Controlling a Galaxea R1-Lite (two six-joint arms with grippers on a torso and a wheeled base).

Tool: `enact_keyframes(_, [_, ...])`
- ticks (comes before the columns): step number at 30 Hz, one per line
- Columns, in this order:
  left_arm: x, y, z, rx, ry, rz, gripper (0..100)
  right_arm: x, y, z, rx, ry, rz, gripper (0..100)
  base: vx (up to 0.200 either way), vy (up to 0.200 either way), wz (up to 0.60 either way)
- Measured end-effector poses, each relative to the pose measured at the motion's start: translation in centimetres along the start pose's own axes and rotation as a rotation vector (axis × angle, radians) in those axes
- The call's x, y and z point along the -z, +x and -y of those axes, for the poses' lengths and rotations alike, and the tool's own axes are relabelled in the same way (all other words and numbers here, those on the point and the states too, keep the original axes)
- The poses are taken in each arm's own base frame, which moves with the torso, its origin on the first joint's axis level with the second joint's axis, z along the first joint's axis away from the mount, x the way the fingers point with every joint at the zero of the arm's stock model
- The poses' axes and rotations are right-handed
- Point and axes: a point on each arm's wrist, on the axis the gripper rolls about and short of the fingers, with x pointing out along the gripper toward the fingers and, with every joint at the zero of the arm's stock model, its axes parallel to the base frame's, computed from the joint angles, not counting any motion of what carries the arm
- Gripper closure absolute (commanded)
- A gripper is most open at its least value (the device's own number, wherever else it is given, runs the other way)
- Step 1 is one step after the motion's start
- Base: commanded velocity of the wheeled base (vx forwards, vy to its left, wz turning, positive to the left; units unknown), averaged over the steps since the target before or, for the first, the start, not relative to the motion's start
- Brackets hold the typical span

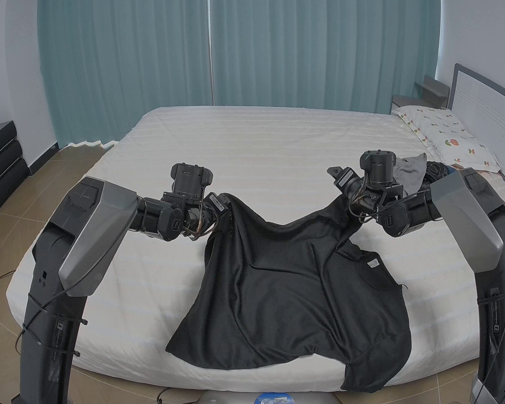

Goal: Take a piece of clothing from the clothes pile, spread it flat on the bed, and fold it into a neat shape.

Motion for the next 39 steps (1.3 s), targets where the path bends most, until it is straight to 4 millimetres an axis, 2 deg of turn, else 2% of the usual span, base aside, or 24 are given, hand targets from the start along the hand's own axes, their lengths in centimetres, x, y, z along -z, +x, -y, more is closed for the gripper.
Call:
enact_keyframes(5, [-1.5,1.6,-1.5,-0.053,-0.036,0.088,0,-0.8,1.1,2.0,0.055,-0.012,0.049,0,0.0,0.0,0.0])
enact_keyframes(10, [-2.8,2.4,-2.8,-0.099,-0.054,0.114,0,-2.5,1.8,2.1,0.02,-0.002,0.155,0,0.0,0.0,0.0])
enact_keyframes(14, [-3.0,2.7,-4.0,-0.161,-0.05,0.072,0,-3.0,2.2,2.3,-0.009,-0.003,0.196,0,0.0,0.0,0.0])
enact_keyframes(18, [-2.8,2.7,-4.8,-0.207,-0.038,0.008,0,-2.2,2.4,2.9,0.001,-0.062,0.18,0,0.0,0.0,0.0])
enact_keyframes(23, [-2.7,2.5,-5.0,-0.211,-0.037,-0.034,0,0.3,2.4,4.8,0.039,-0.129,0.055,0,0.0,0.0,0.0])
enact_keyframes(25, [-2.7,2.3,-5.1,-0.209,-0.04,-0.059,0,0.7,2.3,5.3,0.043,-0.133,0.033,0,0.0,0.0,0.0])
enact_keyframes(28, [-2.8,1.8,-5.1,-0.204,-0.045,-0.094,0,0.4,2.3,5.0,0.021,-0.09,0.053,0,0.0,0.0,0.0])
enact_keyframes(35, [-2.5,-0.7,-5.4,-0.199,-0.078,-0.197,0,-2.6,2.1,3.2,-0.06,0.131,0.102,0,0.0,0.0,0.0])
enact_keyframes(39, [-2.4,-2.5,-5.4,-0.183,-0.113,-0.221,0,-3.7,2.1,2.7,-0.058,0.176,0.078,0,0.0,0.0,0.0])
